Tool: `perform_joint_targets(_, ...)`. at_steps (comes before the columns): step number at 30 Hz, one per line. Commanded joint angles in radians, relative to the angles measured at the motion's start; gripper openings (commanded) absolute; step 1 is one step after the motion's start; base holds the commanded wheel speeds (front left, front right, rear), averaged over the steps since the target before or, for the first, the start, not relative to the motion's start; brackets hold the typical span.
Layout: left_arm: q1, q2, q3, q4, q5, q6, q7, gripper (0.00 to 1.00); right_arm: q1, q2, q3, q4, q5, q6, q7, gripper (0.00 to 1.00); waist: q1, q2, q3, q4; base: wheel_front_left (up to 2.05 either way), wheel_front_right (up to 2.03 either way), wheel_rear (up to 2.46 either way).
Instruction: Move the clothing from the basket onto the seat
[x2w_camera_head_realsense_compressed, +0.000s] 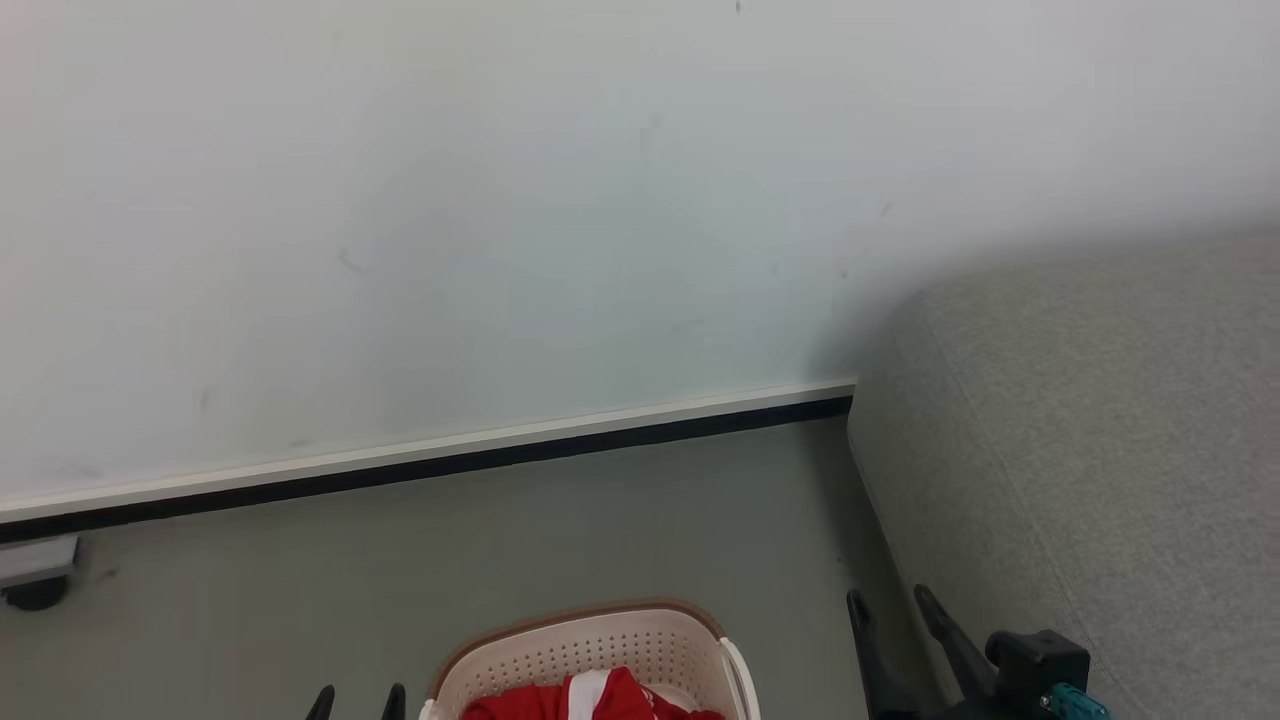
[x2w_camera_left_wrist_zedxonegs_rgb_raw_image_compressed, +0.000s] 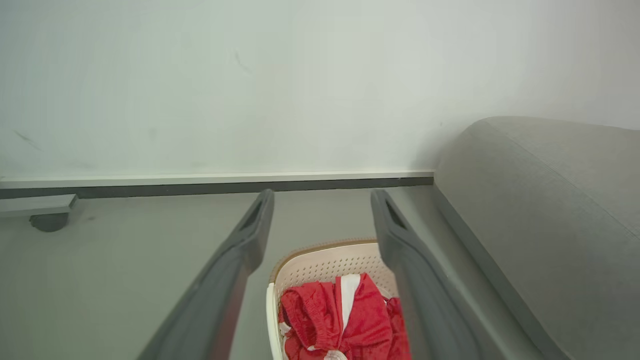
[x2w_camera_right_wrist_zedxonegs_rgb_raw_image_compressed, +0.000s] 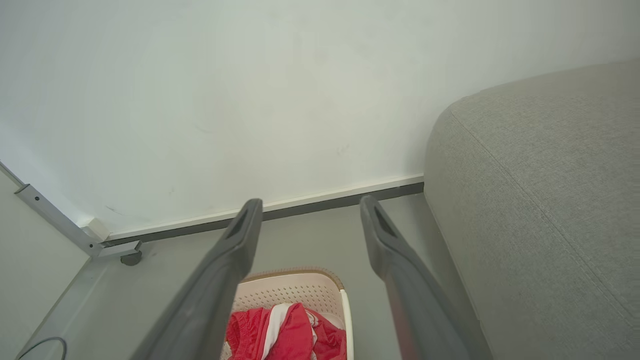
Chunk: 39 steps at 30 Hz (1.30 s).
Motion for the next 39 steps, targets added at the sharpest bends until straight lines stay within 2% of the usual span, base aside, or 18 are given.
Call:
perform_joint_targets(1,-0.009,0.000,-0.004,0.009,-0.007,-0.001,-0.004,1.00,-0.012,-0.004,0.002,-0.003,0.001,0.001,0.001,1.00,0.0000,0.0000,0.019,-0.042,0.00,0.00,0.00)
perform_joint_targets(11,-0.063,-0.008,-0.016,0.098,-0.019,0.021,-0.003,1.00,-0.042,-0.003,0.014,-0.016,0.007,0.001,0.000,1.00,0.0000,0.0000,0.102,-0.219,0.00,0.00,0.00)
perform_joint_targets(13,-0.071,-0.007,-0.020,0.116,-0.012,0.022,-0.003,1.00,-0.041,-0.003,0.010,-0.017,0.007,0.001,-0.003,1.00,0.0000,0.0000,0.111,-0.234,0.00,0.00,0.00)
perform_joint_targets(17,-0.121,-0.002,-0.025,0.201,0.007,0.044,-0.002,1.00,-0.065,-0.003,0.011,-0.024,0.018,0.001,-0.018,1.00,0.0000,0.0000,0.191,-0.309,0.00,0.00,0.00)
perform_joint_targets(28,-0.285,0.061,-0.059,0.387,0.053,0.055,0.070,1.00,-0.122,-0.002,0.042,0.001,0.077,0.001,-0.094,1.00,0.0000,0.0000,0.372,-0.407,0.00,0.00,0.00)
perform_joint_targets(35,-0.417,0.114,-0.086,0.466,0.082,0.054,0.135,1.00,-0.162,-0.001,0.059,0.005,0.112,0.001,-0.139,1.00,0.0000,0.0000,0.523,-0.433,0.00,0.00,0.00)
perform_joint_targets(39,-0.488,0.146,-0.101,0.488,0.107,0.069,0.176,1.00,-0.188,-0.001,0.083,-0.025,0.139,0.001,-0.161,1.00,0.0000,0.0000,0.620,-0.446,0.00,0.00,0.00)
